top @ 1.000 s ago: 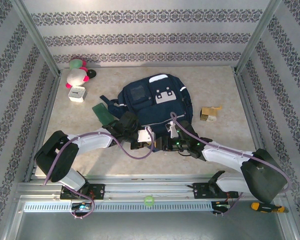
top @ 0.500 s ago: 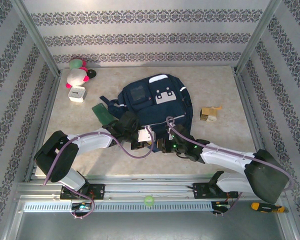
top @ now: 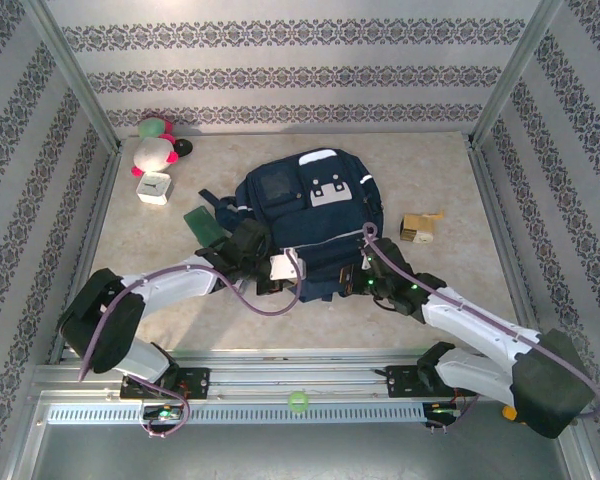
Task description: Pack the student bag
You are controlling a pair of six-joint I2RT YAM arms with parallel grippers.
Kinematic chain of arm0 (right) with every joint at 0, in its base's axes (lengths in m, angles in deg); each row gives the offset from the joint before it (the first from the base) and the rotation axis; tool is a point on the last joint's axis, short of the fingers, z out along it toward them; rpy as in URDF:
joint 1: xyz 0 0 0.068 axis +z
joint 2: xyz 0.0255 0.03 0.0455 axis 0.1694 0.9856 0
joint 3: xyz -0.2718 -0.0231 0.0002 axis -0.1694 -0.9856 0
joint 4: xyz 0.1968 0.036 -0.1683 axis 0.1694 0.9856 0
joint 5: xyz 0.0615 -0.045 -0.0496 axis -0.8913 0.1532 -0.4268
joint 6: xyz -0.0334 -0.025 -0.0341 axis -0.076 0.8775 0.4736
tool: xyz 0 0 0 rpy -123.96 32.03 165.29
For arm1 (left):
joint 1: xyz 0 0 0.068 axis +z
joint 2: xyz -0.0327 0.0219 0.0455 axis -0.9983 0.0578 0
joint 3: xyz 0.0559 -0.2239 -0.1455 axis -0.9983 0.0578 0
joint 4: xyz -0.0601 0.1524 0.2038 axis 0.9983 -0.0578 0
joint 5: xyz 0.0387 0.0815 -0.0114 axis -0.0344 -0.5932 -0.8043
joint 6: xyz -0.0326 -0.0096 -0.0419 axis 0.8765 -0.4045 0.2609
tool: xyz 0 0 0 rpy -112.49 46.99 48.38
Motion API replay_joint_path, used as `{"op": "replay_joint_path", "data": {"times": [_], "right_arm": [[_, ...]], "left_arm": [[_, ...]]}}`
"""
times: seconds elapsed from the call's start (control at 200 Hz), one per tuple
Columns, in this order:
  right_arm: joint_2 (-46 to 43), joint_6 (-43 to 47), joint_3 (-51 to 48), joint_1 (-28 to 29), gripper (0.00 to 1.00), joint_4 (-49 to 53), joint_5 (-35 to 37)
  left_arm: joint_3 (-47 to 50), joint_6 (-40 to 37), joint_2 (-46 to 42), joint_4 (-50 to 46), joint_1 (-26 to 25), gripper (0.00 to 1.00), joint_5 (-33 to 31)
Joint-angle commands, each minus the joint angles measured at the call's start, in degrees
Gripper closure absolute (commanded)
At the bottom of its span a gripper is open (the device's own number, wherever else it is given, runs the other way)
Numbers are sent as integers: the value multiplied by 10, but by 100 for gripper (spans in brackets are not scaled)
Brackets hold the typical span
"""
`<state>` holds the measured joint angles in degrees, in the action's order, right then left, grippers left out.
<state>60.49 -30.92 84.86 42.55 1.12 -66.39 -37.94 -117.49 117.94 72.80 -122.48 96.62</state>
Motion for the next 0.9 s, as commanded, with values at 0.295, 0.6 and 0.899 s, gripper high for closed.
{"op": "replay_joint_path", "data": {"times": [0.295, 0.6, 0.899], "right_arm": [[-29, 40, -16, 7, 100, -40, -129], [-12, 42, 6, 37, 100, -43, -138], [-8, 49, 21, 41, 100, -33, -137]], "left_arm": [[21, 25, -138, -137, 38, 60, -55], [-33, 143, -79, -1, -85, 32, -62], [-54, 128, 35, 71, -103, 39, -97]]}}
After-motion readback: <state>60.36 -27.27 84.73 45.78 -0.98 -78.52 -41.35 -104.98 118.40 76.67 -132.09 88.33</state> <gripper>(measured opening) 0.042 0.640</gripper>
